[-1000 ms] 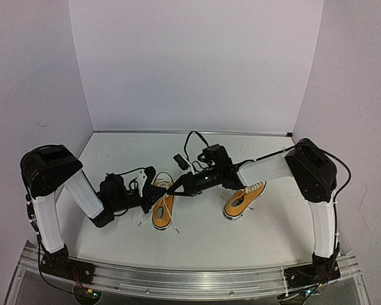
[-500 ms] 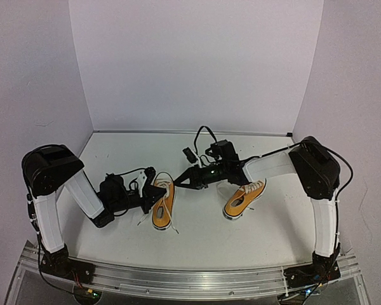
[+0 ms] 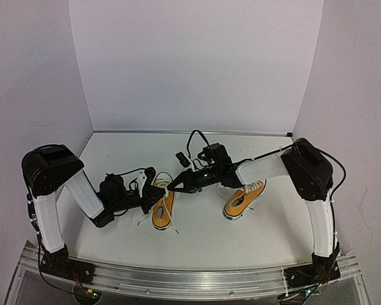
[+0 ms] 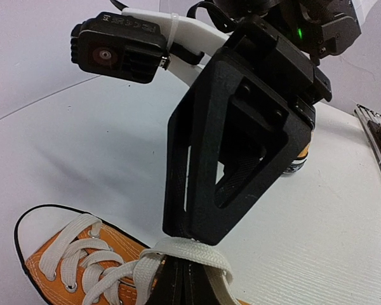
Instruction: Tie the shoes
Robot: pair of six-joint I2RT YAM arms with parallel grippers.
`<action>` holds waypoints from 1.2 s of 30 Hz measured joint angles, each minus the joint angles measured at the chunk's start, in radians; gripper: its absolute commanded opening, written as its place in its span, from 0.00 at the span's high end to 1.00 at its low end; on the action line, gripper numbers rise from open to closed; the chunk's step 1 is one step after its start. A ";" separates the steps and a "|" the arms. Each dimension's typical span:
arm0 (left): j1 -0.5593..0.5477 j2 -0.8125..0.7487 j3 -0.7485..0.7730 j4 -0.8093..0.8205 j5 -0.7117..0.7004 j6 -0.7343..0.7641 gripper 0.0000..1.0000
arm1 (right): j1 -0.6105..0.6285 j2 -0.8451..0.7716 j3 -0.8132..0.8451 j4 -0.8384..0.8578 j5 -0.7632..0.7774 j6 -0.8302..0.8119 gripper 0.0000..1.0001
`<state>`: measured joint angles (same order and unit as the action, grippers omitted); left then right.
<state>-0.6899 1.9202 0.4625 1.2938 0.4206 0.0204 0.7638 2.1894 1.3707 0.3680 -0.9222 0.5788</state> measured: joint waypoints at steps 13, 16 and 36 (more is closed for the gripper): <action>0.004 0.008 0.000 0.000 0.015 0.000 1.00 | 0.010 0.034 0.026 0.005 -0.003 0.011 0.81; 0.004 0.011 0.000 0.003 0.018 0.000 1.00 | 0.012 0.034 0.026 0.005 -0.007 0.016 0.94; 0.005 -0.307 -0.019 -0.368 -0.064 0.059 0.66 | 0.022 0.007 0.021 0.027 -0.010 -0.004 1.00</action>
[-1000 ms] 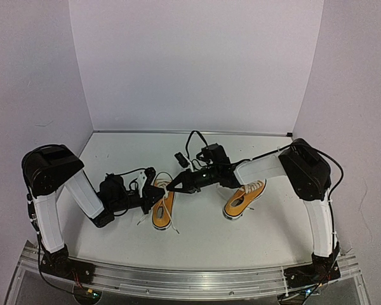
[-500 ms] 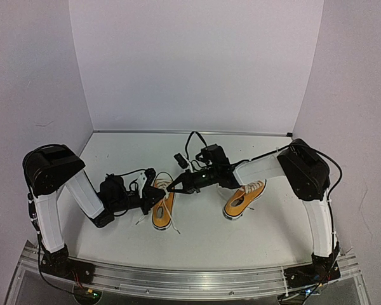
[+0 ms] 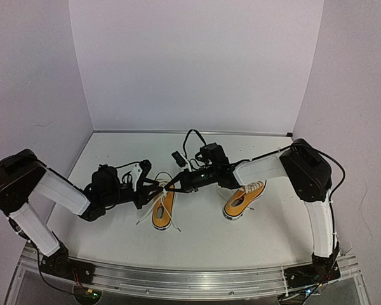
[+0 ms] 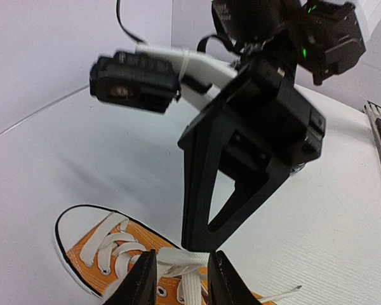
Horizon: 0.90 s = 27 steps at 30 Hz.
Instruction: Tie the shoes
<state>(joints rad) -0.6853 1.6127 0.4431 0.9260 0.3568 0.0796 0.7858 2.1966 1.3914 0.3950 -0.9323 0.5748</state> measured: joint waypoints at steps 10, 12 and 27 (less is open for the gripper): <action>0.023 -0.274 0.000 -0.335 -0.069 0.014 0.50 | 0.001 0.000 -0.020 -0.016 0.005 -0.012 1.00; 0.047 -0.284 0.007 -0.387 -0.079 -0.008 0.46 | 0.001 0.000 -0.020 -0.017 0.005 -0.020 1.00; 0.130 -0.068 0.190 -0.586 0.139 0.001 0.33 | 0.011 0.000 -0.020 -0.017 -0.002 -0.048 1.00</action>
<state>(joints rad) -0.5557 1.5445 0.6333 0.3400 0.4962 0.0806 0.7968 2.1963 1.3716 0.3775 -0.9339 0.5270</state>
